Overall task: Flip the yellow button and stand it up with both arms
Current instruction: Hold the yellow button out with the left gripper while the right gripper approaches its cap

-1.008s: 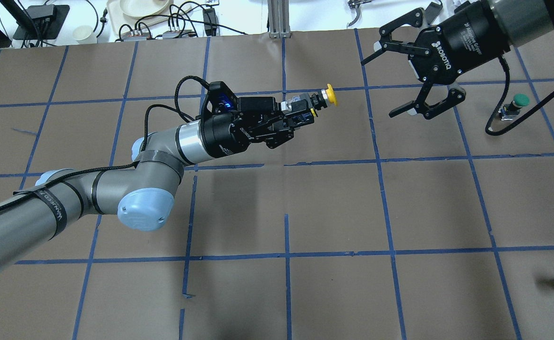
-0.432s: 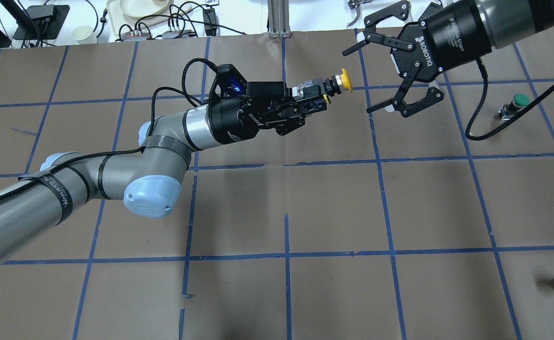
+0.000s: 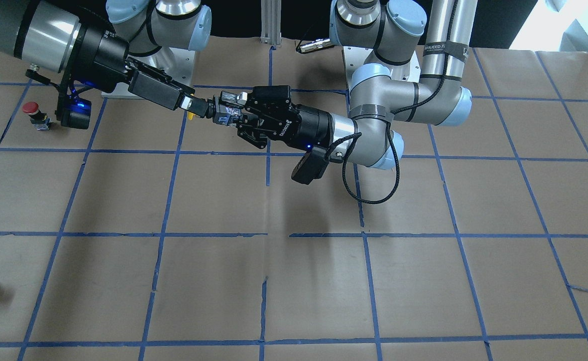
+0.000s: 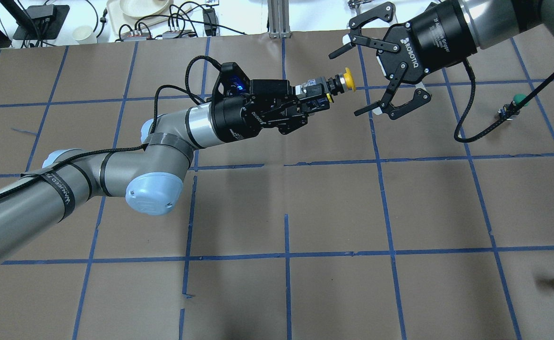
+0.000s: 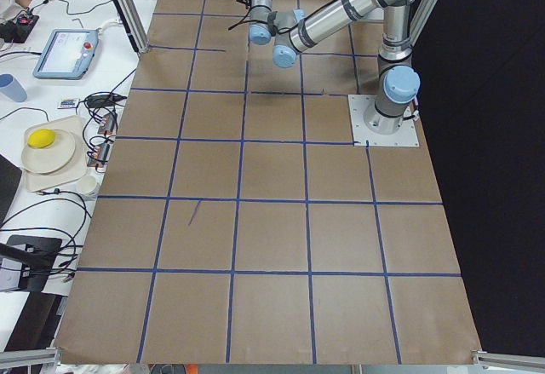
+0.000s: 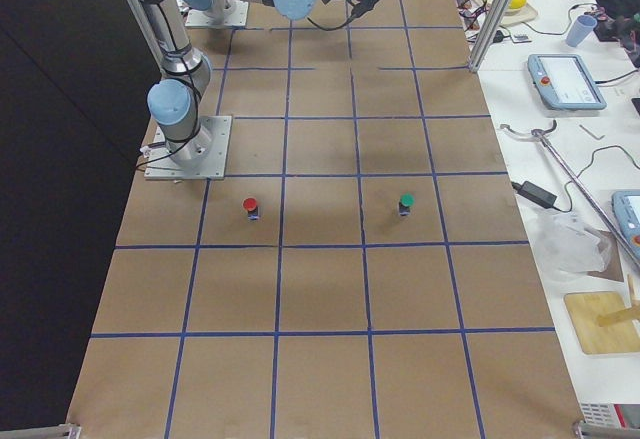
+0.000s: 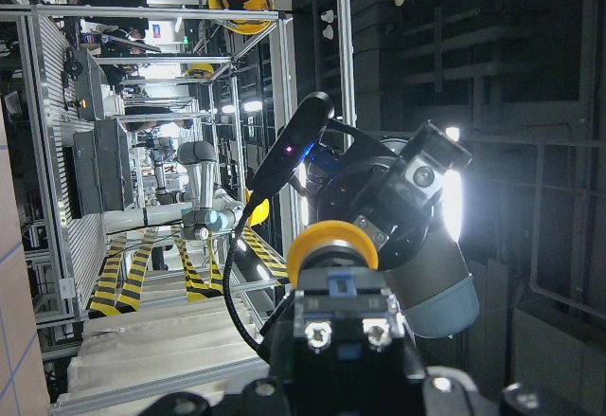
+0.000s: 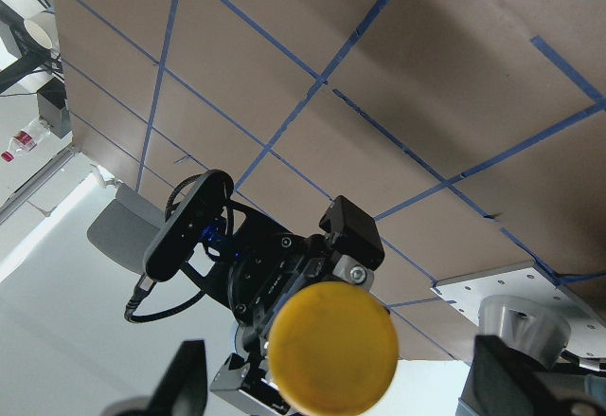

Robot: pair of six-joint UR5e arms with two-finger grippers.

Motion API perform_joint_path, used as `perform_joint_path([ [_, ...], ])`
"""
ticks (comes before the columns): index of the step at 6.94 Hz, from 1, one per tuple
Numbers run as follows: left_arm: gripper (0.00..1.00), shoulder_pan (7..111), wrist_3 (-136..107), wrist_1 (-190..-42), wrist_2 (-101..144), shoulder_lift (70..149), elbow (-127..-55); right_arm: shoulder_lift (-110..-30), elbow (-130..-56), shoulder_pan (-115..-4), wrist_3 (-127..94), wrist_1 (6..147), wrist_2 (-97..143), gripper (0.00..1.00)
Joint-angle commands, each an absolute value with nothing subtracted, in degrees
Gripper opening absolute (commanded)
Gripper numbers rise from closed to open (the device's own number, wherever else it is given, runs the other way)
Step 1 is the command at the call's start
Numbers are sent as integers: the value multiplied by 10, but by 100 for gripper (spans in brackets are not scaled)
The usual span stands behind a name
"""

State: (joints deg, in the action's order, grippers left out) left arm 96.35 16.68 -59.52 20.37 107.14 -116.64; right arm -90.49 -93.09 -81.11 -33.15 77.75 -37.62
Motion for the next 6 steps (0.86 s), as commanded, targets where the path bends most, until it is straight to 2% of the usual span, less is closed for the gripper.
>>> perform_joint_path([
  [1,5,965,167,-598,203,1069,-1175,-904,-933,-809,-333,781,-380,89],
  [2,5,965,167,-597,203,1069,-1174,-904,-933,-809,-334,780,-381,82],
  [4,6,966,166,-596,203,1072,-1172,-904,-933,-809,-335,779,-381,61],
  [6,6,965,166,-596,203,1072,-1173,-904,-935,-805,-337,773,-381,30],
])
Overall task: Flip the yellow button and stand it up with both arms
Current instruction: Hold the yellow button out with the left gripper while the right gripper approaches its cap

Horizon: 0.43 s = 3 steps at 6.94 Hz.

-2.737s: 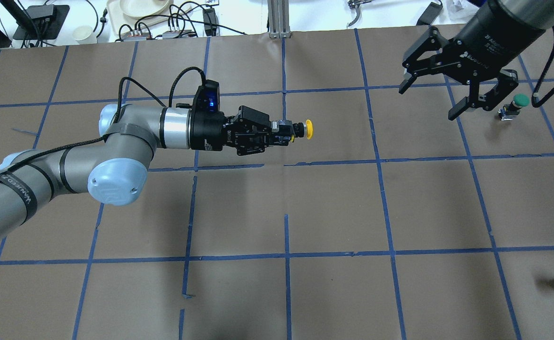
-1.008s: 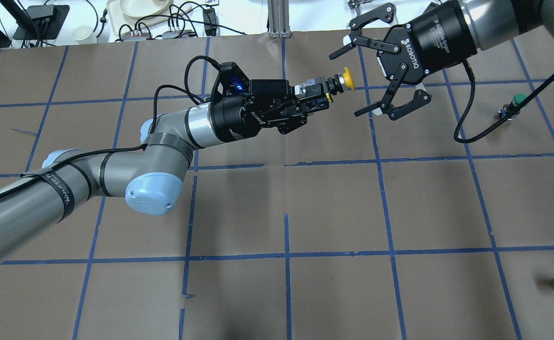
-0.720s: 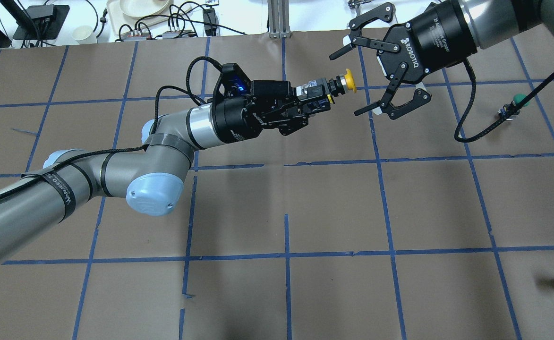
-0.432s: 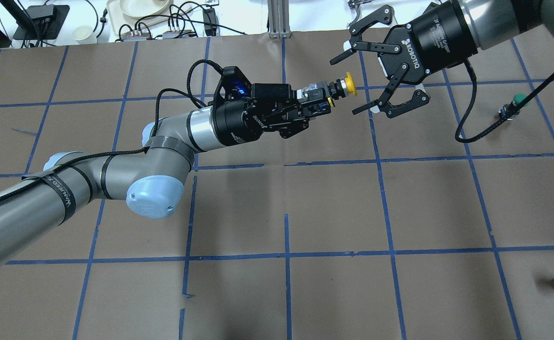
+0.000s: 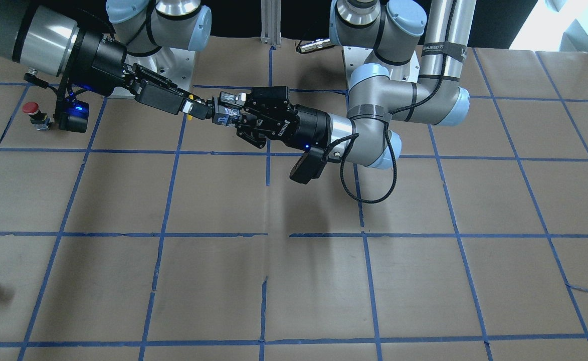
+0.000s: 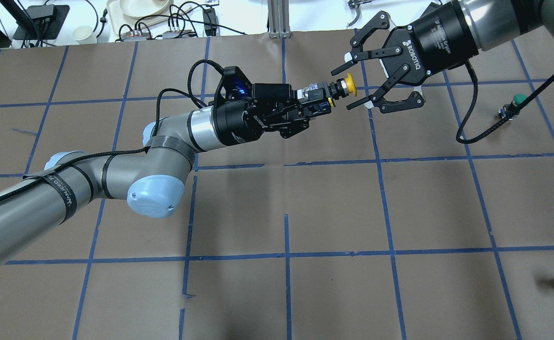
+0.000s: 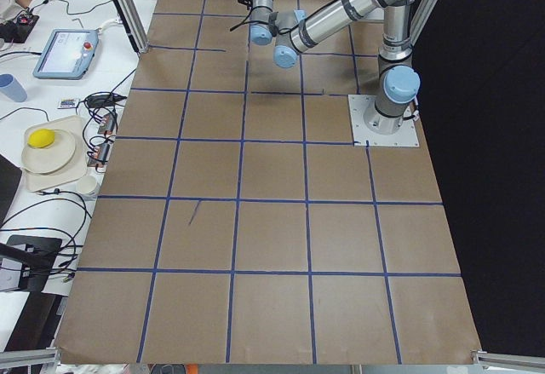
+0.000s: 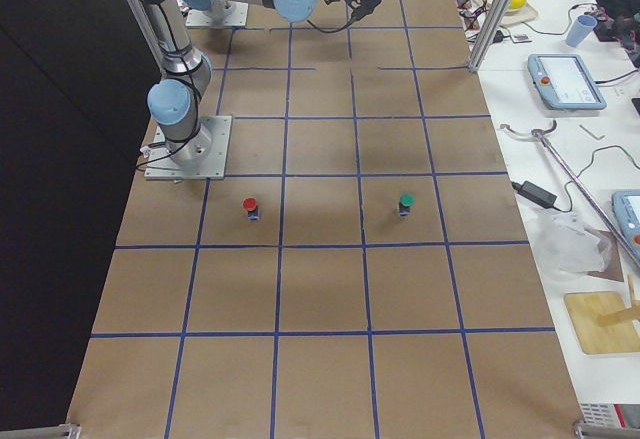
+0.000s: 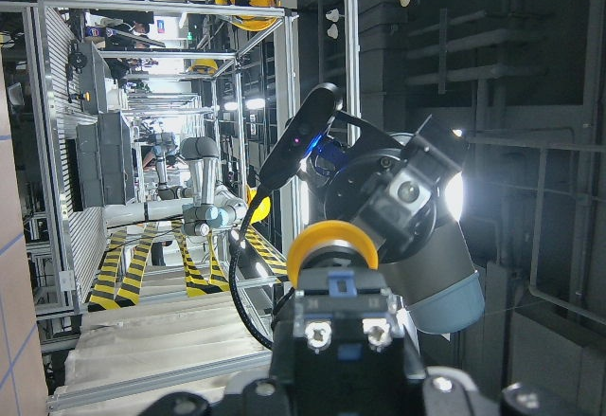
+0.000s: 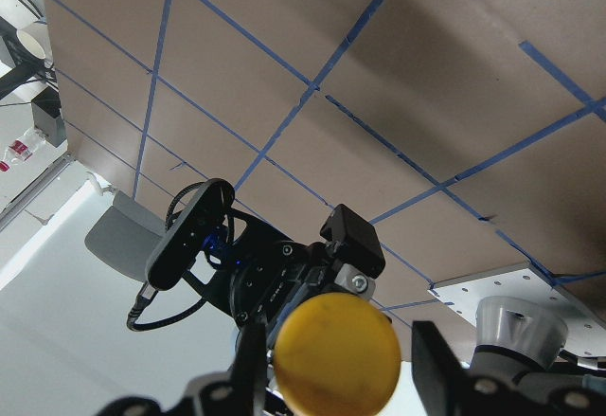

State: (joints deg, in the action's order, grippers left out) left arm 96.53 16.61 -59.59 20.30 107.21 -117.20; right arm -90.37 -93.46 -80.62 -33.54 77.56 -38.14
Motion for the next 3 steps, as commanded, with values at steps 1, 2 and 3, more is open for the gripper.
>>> perform_joint_path([
  [1,27,965,166,-596,203,1071,-1173,-904,-934,-805,-346,775,-381,24],
  [2,67,965,166,-596,203,1071,-1174,-904,-933,-805,-347,775,-381,23],
  [3,68,966,166,-596,203,1071,-1174,-904,-933,-805,-347,775,-381,23],
])
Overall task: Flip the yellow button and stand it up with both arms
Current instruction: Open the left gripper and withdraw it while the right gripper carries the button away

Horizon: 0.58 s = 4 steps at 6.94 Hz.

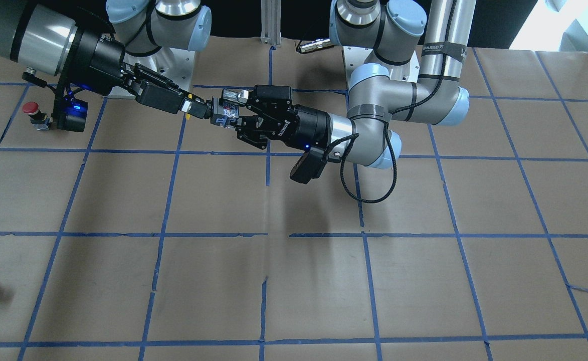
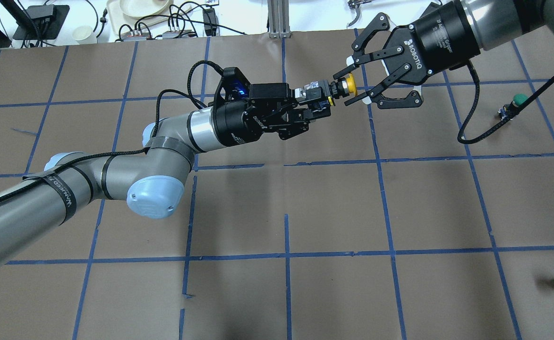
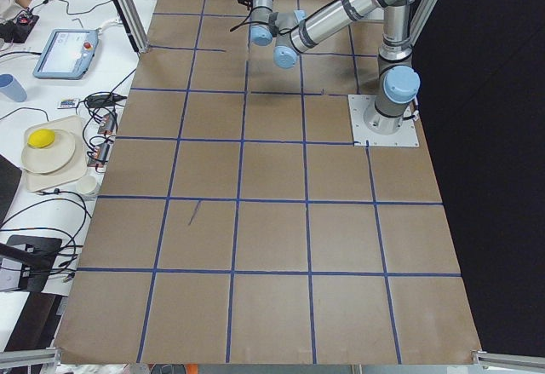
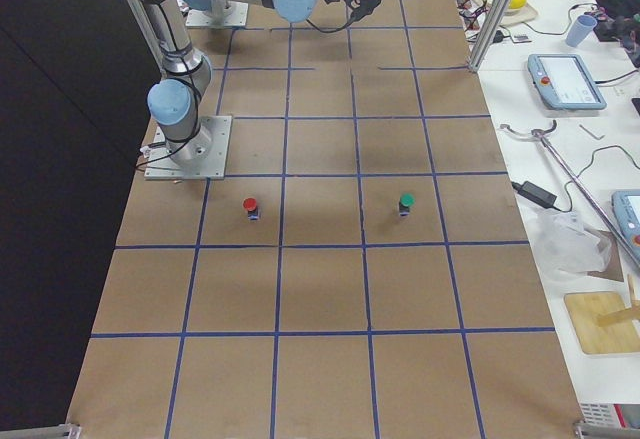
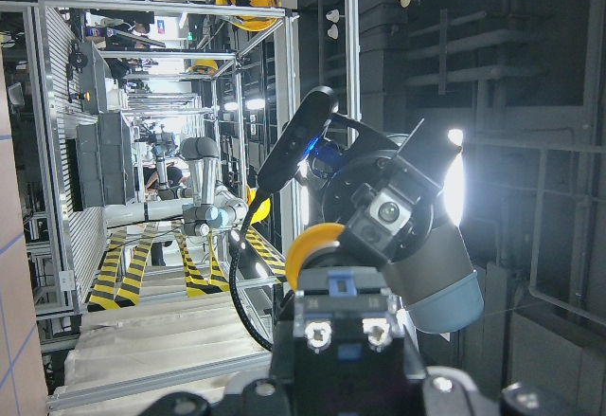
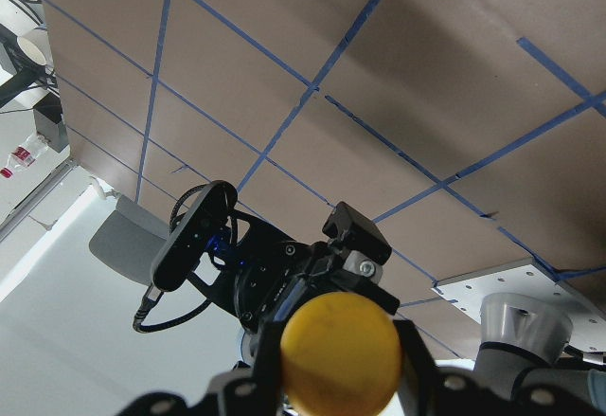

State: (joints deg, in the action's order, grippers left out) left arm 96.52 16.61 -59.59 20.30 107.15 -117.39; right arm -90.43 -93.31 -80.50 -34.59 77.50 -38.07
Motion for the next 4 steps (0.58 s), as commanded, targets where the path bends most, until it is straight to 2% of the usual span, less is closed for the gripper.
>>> perform_joint_path([
  [1,100,965,161,-594,203,1065,-1173,-904,-932,-805,-347,775,-381,23],
  [3,100,948,49,-580,105,1036,-1150,-904,-928,-791,-337,780,-422,21],
  [4,100,935,-40,-576,12,1006,-1119,-905,-924,-741,-327,779,-435,21],
])
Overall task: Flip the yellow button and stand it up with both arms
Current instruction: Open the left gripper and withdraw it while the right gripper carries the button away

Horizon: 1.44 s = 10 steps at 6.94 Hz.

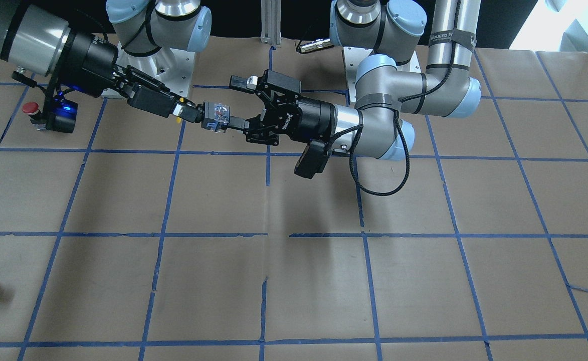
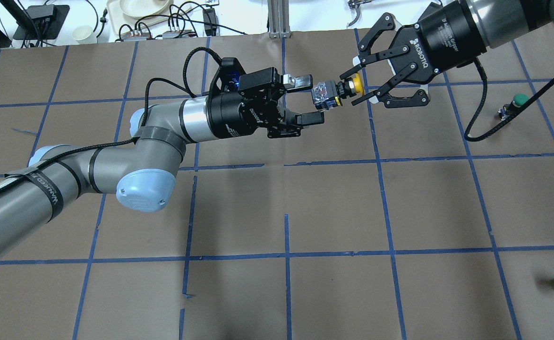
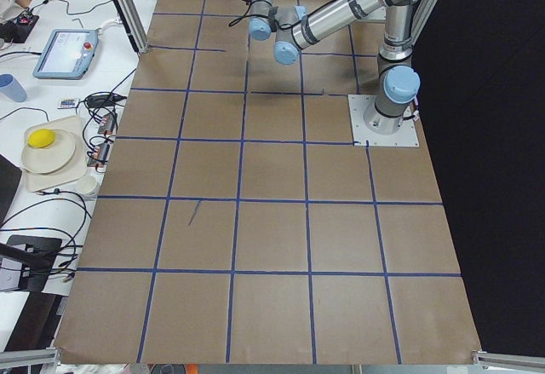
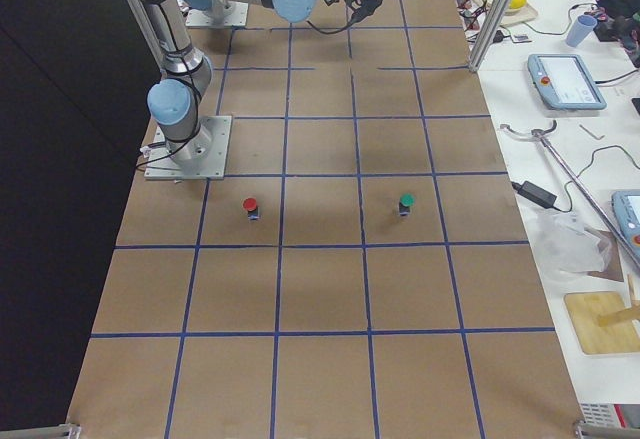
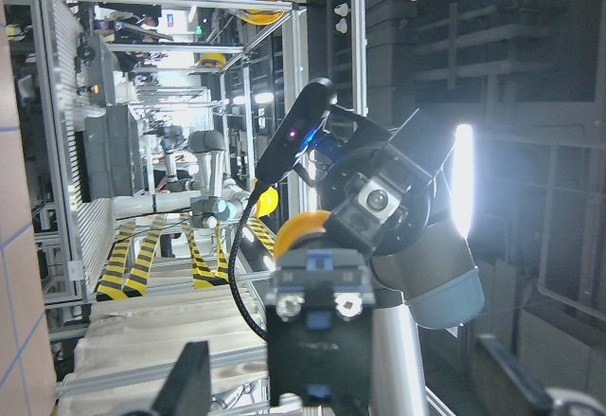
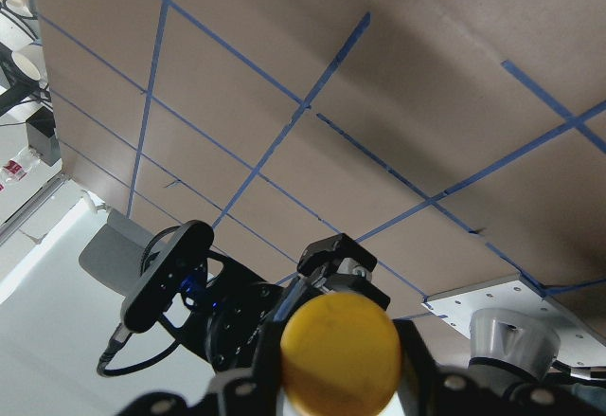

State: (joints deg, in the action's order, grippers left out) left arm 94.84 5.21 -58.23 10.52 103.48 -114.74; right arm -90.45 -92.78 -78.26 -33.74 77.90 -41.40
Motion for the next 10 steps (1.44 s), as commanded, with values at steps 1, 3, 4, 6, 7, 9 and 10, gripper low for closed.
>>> perform_joint_path([
  [1,100,933,-131,-576,-116,980,-1071,-904,-925,-711,-276,780,-445,21],
  [3,100,947,-225,-586,-333,970,-991,-900,-933,-656,-129,781,-541,19],
  [4,100,966,-228,-589,-455,960,-989,-900,-933,-642,-36,781,-606,18],
  [6,100,974,-222,-701,-718,934,-976,-876,-944,-615,132,830,-734,16],
  [7,100,971,-221,-728,-745,931,-976,-868,-954,-613,233,879,-808,14],
  [9,100,971,-223,-742,-746,925,-976,-867,-1006,-607,374,1042,-903,13],
  [10,100,970,-222,-750,-746,922,-977,-867,-1045,-594,458,1137,-904,13],
])
